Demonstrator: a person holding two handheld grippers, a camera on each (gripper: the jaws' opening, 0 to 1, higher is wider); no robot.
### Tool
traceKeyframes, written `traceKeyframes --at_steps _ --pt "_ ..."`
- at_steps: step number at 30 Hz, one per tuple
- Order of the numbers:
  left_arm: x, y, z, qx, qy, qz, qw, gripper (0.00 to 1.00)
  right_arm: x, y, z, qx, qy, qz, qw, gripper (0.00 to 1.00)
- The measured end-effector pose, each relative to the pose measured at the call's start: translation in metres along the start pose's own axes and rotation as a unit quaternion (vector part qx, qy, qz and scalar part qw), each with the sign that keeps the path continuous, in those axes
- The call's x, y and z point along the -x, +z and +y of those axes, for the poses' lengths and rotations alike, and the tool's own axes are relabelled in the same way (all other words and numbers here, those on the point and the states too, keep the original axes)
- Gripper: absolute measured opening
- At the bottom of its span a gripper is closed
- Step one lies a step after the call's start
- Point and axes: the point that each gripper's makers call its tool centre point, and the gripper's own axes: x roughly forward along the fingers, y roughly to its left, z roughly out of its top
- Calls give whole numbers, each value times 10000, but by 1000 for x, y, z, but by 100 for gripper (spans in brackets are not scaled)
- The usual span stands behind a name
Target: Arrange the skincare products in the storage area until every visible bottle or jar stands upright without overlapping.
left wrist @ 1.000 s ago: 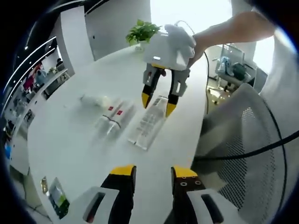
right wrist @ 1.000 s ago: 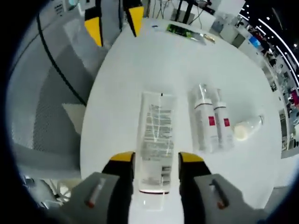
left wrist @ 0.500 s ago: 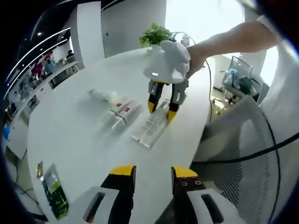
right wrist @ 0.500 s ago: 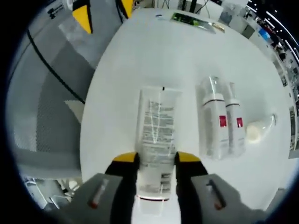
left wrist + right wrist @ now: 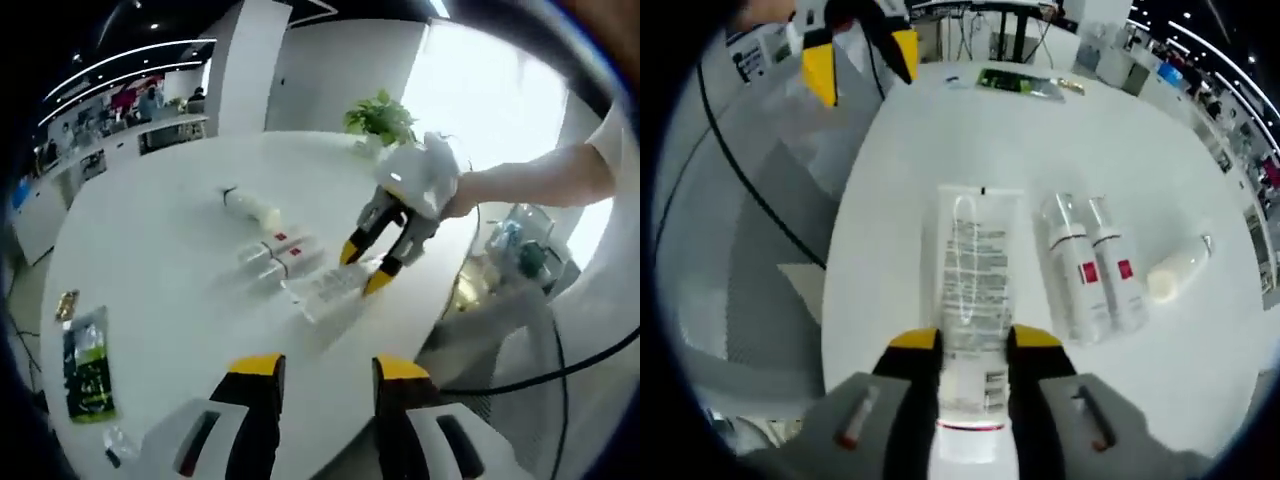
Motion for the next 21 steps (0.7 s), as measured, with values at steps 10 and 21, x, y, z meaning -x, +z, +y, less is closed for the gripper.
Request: traceKeyframes --at_steps 10,21 --pt "6 50 -2 1226 -439 -1333 9825 53 49 86 12 -623 246 -1990 9777 25" --pt "25 101 -31 1241 -1349 -2364 9542 61 96 147 42 -1204 1417 -3404 9217 26"
